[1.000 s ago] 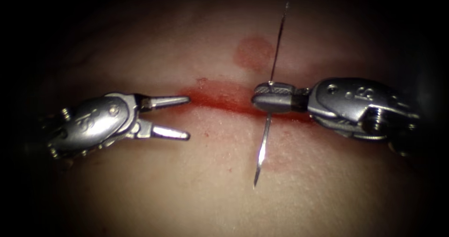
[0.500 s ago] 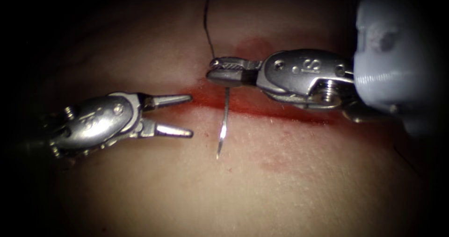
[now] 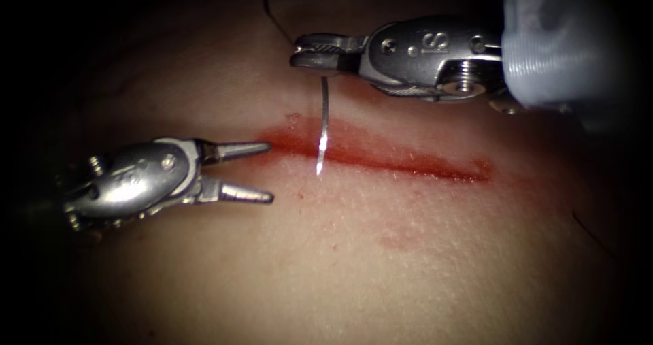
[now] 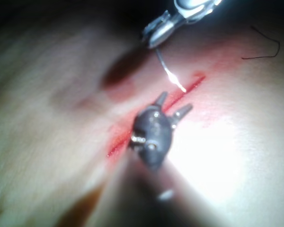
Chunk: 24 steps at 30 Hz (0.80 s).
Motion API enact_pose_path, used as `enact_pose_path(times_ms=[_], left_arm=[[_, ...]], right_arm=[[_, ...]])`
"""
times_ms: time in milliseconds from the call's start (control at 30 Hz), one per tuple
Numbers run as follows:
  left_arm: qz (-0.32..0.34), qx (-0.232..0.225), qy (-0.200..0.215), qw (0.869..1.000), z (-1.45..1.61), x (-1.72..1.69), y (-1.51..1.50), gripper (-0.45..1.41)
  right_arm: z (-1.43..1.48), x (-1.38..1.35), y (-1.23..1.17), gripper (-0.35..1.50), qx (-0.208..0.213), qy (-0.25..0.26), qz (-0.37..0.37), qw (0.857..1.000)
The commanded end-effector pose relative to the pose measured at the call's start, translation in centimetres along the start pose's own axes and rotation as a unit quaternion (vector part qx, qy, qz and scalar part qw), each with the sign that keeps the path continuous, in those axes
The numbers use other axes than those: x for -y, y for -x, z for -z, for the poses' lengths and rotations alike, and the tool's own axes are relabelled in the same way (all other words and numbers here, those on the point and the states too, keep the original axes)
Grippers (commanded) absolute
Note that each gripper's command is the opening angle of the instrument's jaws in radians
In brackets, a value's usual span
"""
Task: Wound Closure
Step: Use the right gripper to pass the needle through the top of the cut.
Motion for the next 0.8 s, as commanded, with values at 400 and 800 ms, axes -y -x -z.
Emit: enact_pose_path(times_ms=[400, 800], left_arm=[[0.007, 0.022, 0.003, 1.000, -0.11, -0.04, 0.11, 0.20], [0.016, 0.033, 0.004, 0.999, -0.14, -0.06, 0.16, 0.18]], right_arm=[[-0.45, -0.15, 0.05, -0.35, -0.018, 0.033, 0.091, 0.995], [-0.54, -0.13, 0.23, -0.35, -0.044, 0.074, 0.188, 0.978]])
